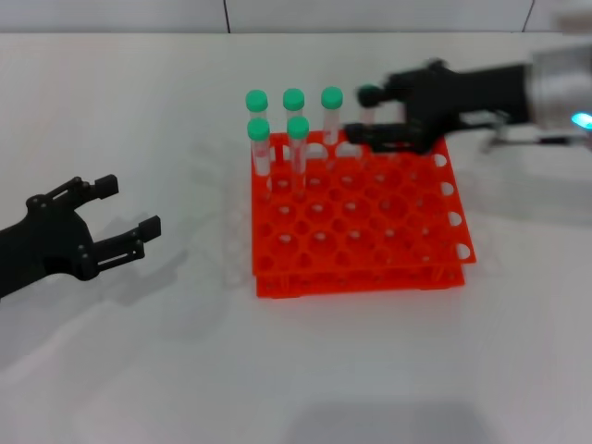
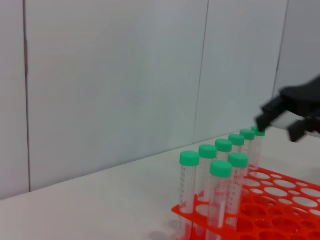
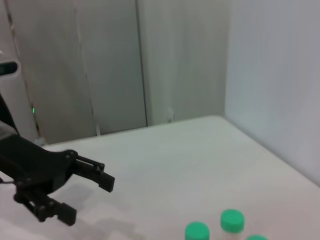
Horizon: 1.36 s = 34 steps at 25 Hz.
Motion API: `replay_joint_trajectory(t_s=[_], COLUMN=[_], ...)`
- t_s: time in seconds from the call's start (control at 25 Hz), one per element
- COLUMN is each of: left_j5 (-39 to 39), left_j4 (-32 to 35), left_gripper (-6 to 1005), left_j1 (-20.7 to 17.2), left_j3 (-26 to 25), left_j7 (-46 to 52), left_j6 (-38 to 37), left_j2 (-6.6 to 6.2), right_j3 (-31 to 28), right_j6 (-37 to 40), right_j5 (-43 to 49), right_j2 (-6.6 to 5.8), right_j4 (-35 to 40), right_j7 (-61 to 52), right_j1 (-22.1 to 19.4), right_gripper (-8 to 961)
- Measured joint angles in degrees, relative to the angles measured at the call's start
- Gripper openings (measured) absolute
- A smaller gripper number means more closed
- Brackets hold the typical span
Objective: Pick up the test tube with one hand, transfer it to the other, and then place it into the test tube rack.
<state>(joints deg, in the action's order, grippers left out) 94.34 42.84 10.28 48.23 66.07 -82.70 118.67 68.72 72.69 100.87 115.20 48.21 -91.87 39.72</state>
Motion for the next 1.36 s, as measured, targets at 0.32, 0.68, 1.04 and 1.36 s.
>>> replay_joint_trajectory(t_s=[0.32,0.68,1.04,1.36], left_j5=[2.07,8.85,12.68,12.94], left_j4=[-2.06,-9.62,-8.98,-8.61], left_gripper=[866,866,866,866], left_j1=[3.14,11.46,13.78,13.88], left_j3=[0.08,0.03,0.11,0.02], left_j7=[3.83,5.91,8.04,8.4], left_j6=[-2.66,-11.59,-11.75,-11.36], left_j2=[-3.41,-9.74,-9.75,-9.66], right_j3=[-9.33,-8.9,-7.95,-7.99], right_j6=[8.08,10.27,10.08,9.98], right_j5=[0.03,1.05,2.95,3.0], right_j2=[-1.73,-2.26,-1.99,-1.84], right_j4=[-6.77,-10.5,-11.07,-11.11], right_j7=[9.19,12.07,11.99,11.89], right_j1=[-5.92,-6.8,-6.34,-6.29], right_gripper=[563,738,738,738])
